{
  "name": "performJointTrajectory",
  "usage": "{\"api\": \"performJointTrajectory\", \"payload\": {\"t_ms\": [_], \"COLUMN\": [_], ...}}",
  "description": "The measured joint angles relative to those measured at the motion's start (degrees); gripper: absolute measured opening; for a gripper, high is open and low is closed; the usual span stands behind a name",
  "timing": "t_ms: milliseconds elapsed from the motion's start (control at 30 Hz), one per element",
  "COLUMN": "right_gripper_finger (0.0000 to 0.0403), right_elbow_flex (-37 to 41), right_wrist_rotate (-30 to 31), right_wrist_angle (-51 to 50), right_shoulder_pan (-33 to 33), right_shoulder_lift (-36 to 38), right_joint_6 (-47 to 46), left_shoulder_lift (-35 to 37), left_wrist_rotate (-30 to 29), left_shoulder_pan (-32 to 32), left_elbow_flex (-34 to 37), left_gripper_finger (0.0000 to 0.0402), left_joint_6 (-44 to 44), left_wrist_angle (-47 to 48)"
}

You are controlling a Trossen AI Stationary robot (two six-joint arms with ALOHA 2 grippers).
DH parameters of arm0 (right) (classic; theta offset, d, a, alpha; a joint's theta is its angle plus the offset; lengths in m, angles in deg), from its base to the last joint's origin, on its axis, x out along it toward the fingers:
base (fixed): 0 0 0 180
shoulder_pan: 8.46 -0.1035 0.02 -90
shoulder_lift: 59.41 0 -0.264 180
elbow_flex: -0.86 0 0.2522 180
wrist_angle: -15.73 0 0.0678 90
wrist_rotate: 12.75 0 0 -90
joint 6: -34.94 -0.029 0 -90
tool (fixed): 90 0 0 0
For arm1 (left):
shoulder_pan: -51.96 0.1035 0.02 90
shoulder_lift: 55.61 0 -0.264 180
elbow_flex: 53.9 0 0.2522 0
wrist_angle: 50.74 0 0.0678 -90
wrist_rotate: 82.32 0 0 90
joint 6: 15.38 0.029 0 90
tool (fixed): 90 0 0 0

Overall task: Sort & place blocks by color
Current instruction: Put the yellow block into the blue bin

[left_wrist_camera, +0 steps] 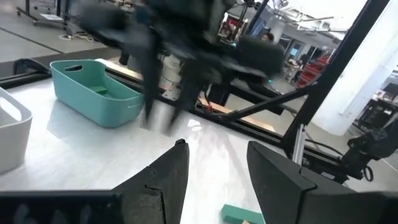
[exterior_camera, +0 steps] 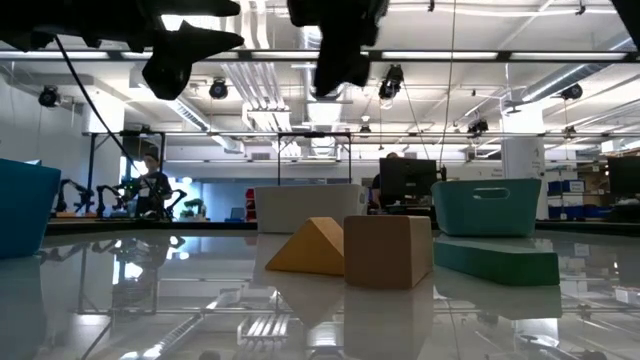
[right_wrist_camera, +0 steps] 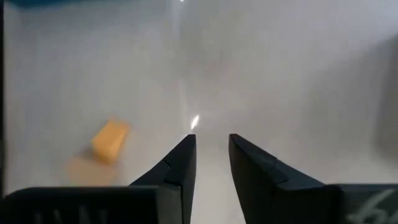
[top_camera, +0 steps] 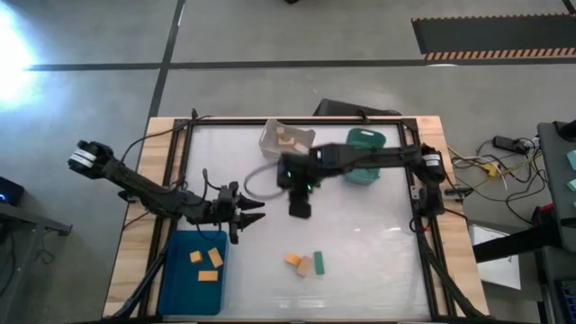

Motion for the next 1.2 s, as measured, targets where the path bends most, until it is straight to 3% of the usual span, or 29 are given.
{"api": "performJointTrajectory", "payload": {"t_ms": [333, 567, 833, 1100, 1200], "right_gripper_finger": [0.0063, 0.0058, 0.0058, 0.0058, 0.0058], "right_elbow_flex": [13.42, 21.51, 28.65, 39.24, 43.92], "right_wrist_rotate": [2.6, 6.24, 11.96, 18.29, 19.58], "right_wrist_angle": [1.86, 7.26, 20.44, 34.58, 43.35], "right_shoulder_pan": [-16.69, -27.37, -31.95, -32.1, -31.87], "right_shoulder_lift": [4.11, 4.08, 7.12, 16.24, 20.57], "right_joint_6": [-12.81, -10.42, -6.55, 3.38, 8.75], "left_shoulder_lift": [0.28, -2.89, -12.05, -21.06, -24.37], "left_wrist_rotate": [1.65, 3.24, 6.58, 9.08, 9.22], "left_shoulder_pan": [0.0, -0.87, -3.0, -6.93, -8.31], "left_elbow_flex": [0.08, -2.9, -11.45, -25.34, -29.34], "left_gripper_finger": [0.0148, 0.0148, 0.0148, 0.0148, 0.0148], "left_joint_6": [-0.28, -0.31, -0.45, -4.76, -4.6], "left_wrist_angle": [0.05, -0.15, 1.27, 26.55, 31.21]}}
